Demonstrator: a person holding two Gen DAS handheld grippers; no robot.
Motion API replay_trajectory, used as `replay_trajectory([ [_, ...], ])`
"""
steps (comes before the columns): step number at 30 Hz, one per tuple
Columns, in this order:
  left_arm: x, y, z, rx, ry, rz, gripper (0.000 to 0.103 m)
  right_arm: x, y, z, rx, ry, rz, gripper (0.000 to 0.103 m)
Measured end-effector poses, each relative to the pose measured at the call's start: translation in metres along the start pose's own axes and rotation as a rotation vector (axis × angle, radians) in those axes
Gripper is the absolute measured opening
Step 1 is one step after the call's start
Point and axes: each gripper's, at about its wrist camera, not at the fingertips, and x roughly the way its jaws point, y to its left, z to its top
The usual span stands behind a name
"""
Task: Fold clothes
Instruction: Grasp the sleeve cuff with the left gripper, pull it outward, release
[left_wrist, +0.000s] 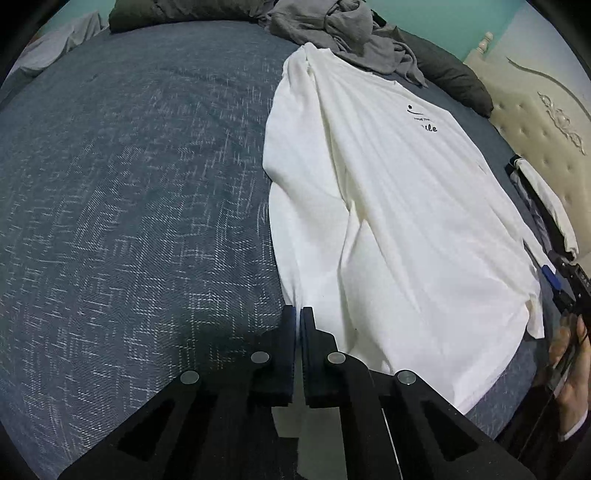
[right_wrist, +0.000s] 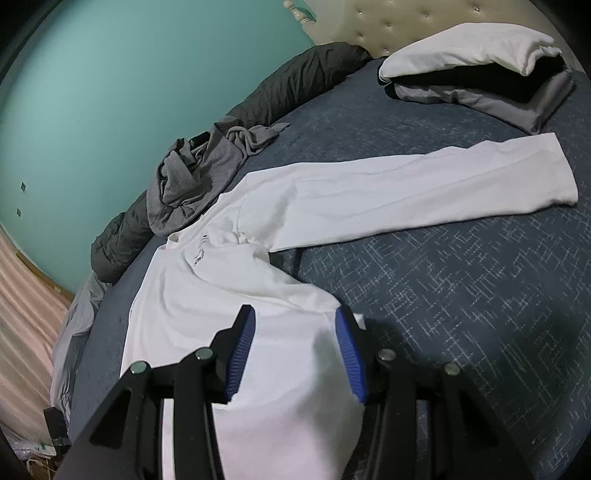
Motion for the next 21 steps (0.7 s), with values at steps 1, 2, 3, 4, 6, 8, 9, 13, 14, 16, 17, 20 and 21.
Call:
replay_trajectory([
  [1, -0.002, 0.001, 0.002, 0.002, -0.005, -0.002, 0.002, -0.001, 0.0, 0.0, 0.003, -0.005, -0.004, 0.046],
  [2, -0.007, 0.001, 0.004, 0.007, -0.013, 0.0, 0.002, -0.002, -0.001, 0.001, 0.007, -0.013, -0.008, 0.046],
  [3, -0.013, 0.002, 0.006, 0.012, -0.022, 0.004, 0.002, -0.003, -0.001, 0.001, 0.011, -0.021, -0.011, 0.046],
  [4, -0.019, 0.002, 0.009, 0.017, -0.032, 0.007, 0.002, -0.003, -0.001, 0.002, 0.013, -0.022, -0.01, 0.046],
  [6, -0.036, 0.005, 0.017, 0.027, -0.056, 0.025, 0.002, -0.001, 0.0, 0.003, 0.015, -0.021, -0.005, 0.046],
  [8, -0.05, 0.009, 0.026, 0.025, -0.075, 0.04, 0.002, 0.0, 0.002, 0.004, 0.014, -0.019, 0.002, 0.046],
  [9, -0.057, 0.011, 0.031, 0.023, -0.085, 0.048, 0.002, 0.0, 0.003, 0.004, 0.014, -0.019, 0.006, 0.046],
  [13, -0.089, 0.028, 0.047, 0.01, -0.129, 0.102, 0.002, 0.001, 0.005, 0.006, 0.016, -0.02, 0.02, 0.046],
  [14, -0.097, 0.034, 0.051, 0.004, -0.139, 0.116, 0.002, 0.001, 0.005, 0.006, 0.019, -0.02, 0.021, 0.046],
  [16, -0.11, 0.046, 0.062, -0.01, -0.156, 0.148, 0.002, 0.001, 0.004, 0.006, 0.024, -0.017, 0.021, 0.046],
  [17, -0.114, 0.053, 0.067, -0.014, -0.161, 0.165, 0.002, 0.002, 0.003, 0.006, 0.027, -0.015, 0.021, 0.046],
  [20, -0.126, 0.072, 0.084, -0.023, -0.168, 0.217, 0.002, 0.002, 0.001, 0.006, 0.036, -0.016, 0.017, 0.046],
  [21, -0.13, 0.078, 0.09, -0.026, -0.17, 0.234, 0.002, 0.002, 0.001, 0.007, 0.036, -0.017, 0.017, 0.046],
])
